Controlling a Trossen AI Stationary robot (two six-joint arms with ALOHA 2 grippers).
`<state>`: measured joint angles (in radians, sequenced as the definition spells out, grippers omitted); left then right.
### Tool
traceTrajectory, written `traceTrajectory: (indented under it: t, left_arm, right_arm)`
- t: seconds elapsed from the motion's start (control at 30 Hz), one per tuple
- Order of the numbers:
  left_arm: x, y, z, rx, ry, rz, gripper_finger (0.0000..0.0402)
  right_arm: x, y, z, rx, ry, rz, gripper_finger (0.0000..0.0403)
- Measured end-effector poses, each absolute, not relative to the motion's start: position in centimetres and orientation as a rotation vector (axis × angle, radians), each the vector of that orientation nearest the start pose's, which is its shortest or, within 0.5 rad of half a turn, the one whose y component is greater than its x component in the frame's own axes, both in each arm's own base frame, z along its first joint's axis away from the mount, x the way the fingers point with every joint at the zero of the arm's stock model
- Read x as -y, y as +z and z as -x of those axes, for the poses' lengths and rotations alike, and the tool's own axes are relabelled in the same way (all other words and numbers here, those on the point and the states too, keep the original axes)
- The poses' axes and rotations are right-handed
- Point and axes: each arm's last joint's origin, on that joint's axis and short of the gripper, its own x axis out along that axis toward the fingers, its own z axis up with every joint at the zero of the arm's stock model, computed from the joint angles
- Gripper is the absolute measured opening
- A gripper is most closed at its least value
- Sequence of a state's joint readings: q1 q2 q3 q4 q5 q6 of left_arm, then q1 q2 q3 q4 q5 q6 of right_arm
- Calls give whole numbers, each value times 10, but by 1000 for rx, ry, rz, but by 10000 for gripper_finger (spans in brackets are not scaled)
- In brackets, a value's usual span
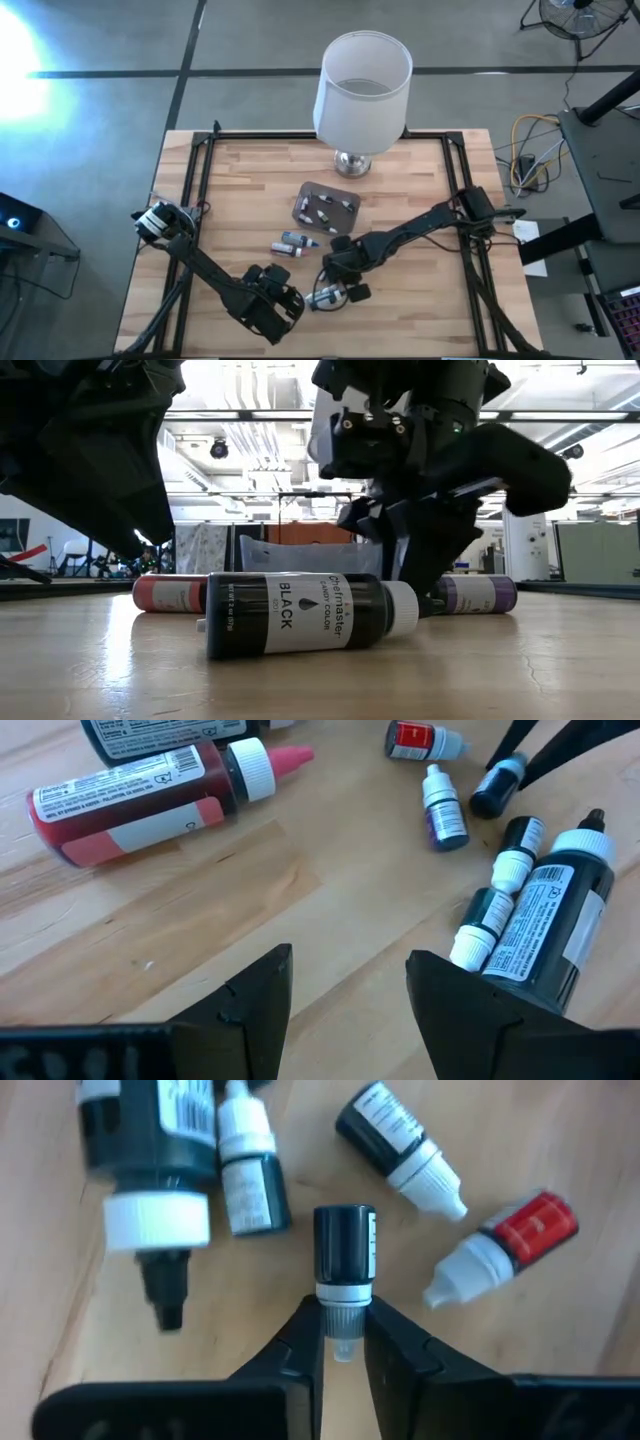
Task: Pick & Place food coloring
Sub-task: Put the small violet food coloring into the black bin
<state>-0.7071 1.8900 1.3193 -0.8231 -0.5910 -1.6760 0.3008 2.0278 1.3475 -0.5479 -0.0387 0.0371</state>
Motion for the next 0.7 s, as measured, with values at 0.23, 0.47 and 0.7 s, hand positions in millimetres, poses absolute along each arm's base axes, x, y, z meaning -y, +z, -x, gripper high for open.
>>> traceTrajectory:
  t: [0.23,0.47,0.7]
  left_arm:
    - [220,182,-283,-802,749,657,174]
    - [215,183,-294,-855,657,598,174]
    - [180,186,-322,-962,563,523,174]
  right_arm:
    - [-105,209,-370,-1051,136,25,47]
    - [-31,249,-359,-972,-261,-239,102]
    - [18,243,-347,-1083,-353,-311,237]
